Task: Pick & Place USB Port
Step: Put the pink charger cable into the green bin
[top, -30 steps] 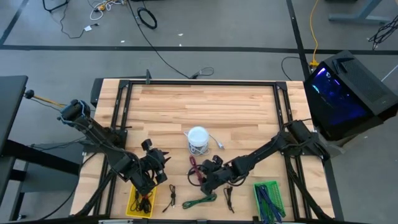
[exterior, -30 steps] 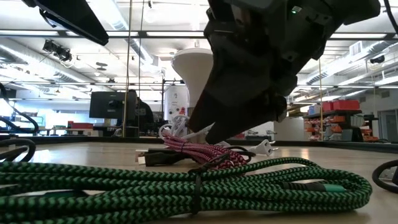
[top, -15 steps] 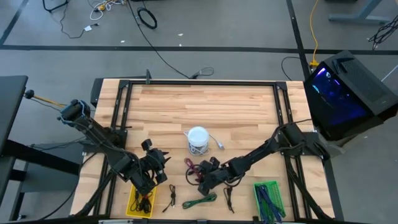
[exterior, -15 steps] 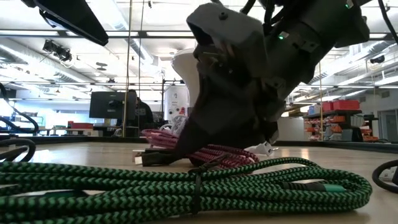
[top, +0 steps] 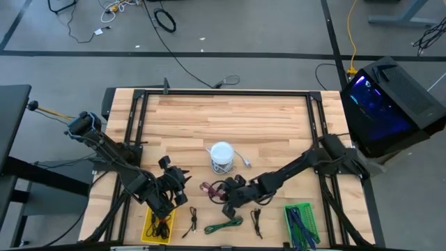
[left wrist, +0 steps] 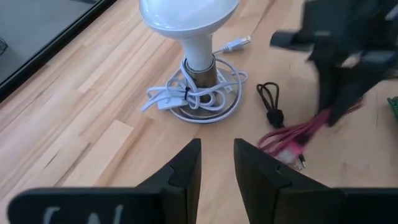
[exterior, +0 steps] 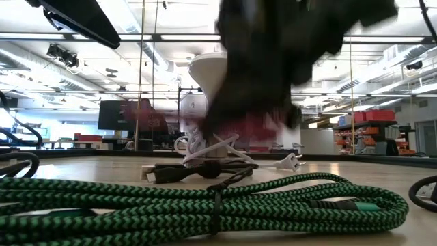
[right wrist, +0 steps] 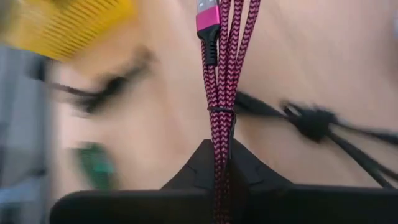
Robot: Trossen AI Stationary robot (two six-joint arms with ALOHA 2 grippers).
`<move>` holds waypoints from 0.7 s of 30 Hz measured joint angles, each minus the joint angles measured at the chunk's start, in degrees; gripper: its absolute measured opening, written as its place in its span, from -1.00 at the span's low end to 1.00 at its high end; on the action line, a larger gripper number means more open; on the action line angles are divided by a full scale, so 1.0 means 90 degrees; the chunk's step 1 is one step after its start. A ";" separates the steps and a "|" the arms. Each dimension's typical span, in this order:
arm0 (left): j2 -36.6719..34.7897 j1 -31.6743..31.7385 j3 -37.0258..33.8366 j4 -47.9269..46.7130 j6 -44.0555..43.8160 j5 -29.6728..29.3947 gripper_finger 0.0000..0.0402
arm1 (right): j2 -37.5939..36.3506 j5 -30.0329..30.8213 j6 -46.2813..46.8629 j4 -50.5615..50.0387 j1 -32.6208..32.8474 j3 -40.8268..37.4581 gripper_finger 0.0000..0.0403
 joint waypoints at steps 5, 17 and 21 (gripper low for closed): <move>0.0000 0.0000 0.0000 0.0139 -0.0024 -0.0047 -0.50 | -0.0980 0.0147 -0.0009 -0.0930 0.0178 0.0010 -0.95; 0.0000 0.0000 0.0000 0.0229 0.0029 0.0021 -0.50 | -0.2143 0.0567 0.3556 -0.7100 0.1456 0.1942 -0.95; 0.0000 -0.0013 0.0000 0.0239 0.0026 0.0039 -0.50 | -0.2123 0.0042 0.5014 -0.8200 0.1984 0.2333 -0.95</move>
